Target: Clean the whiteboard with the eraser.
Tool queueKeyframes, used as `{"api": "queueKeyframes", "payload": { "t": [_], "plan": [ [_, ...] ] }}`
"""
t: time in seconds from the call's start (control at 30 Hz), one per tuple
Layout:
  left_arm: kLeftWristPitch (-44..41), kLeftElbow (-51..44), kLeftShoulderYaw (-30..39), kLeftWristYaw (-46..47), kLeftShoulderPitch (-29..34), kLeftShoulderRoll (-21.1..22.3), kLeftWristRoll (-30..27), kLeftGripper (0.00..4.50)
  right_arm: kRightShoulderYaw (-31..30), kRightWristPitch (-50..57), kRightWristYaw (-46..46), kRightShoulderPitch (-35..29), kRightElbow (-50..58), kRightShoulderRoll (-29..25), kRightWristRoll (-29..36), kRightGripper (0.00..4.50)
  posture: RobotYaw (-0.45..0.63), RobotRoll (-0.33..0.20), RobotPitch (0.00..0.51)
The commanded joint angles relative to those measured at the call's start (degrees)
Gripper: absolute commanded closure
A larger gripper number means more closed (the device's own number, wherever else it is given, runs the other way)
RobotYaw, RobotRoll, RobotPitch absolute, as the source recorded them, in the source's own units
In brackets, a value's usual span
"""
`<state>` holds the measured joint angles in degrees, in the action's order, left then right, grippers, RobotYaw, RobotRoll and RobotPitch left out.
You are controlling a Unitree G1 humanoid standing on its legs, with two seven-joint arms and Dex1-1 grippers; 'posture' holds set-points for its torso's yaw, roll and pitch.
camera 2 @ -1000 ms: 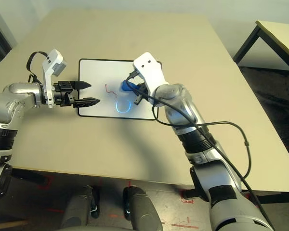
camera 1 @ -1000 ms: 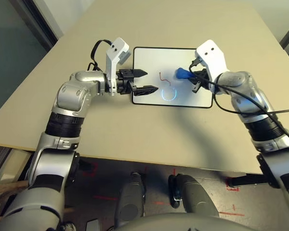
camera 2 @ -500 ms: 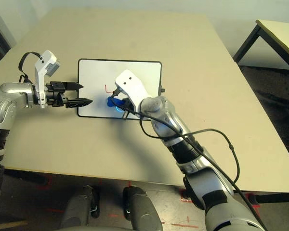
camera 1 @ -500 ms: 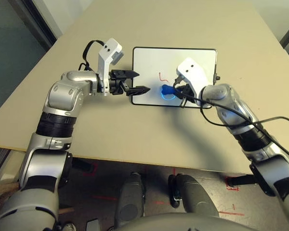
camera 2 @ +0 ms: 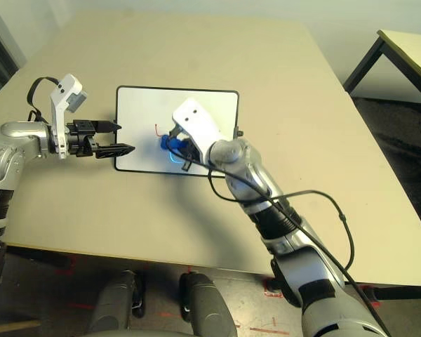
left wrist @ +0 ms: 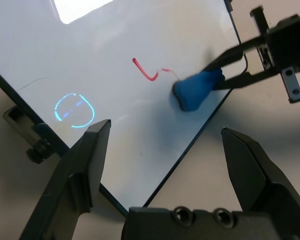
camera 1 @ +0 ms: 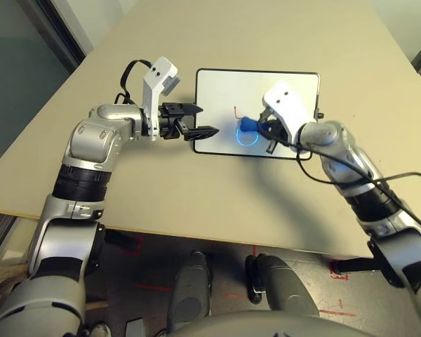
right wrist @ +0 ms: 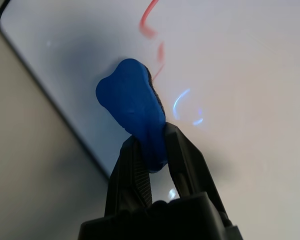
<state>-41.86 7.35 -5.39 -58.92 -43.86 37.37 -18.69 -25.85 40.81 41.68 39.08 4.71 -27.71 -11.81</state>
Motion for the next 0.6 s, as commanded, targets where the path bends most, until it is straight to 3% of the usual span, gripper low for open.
{"api": "queueKeyframes", "payload": {
  "t": [0.03,0.3,0.6],
  "plan": [
    [-0.11,-0.25,-0.41,-0.33,0.4,-0.23,-0.29,0.0,-0.12,0.86,-0.41,0.57,-3.4,-0.52,-1.37,3.92,-0.02,0.0,0.144],
    [-0.07,-0.24,-0.65,-0.44,0.56,-0.53,-0.35,0.0,3.09,-1.55,-3.88,7.11,-10.31,0.6,-1.33,3.92,-0.03,0.0,0.149],
    [-0.58,-1.06,-0.76,-0.21,1.17,-0.46,-0.96,0.0,-2.46,3.03,0.44,-1.67,0.34,-0.65,-1.64,3.93,-0.02,0.0,0.157]
  ]
}}
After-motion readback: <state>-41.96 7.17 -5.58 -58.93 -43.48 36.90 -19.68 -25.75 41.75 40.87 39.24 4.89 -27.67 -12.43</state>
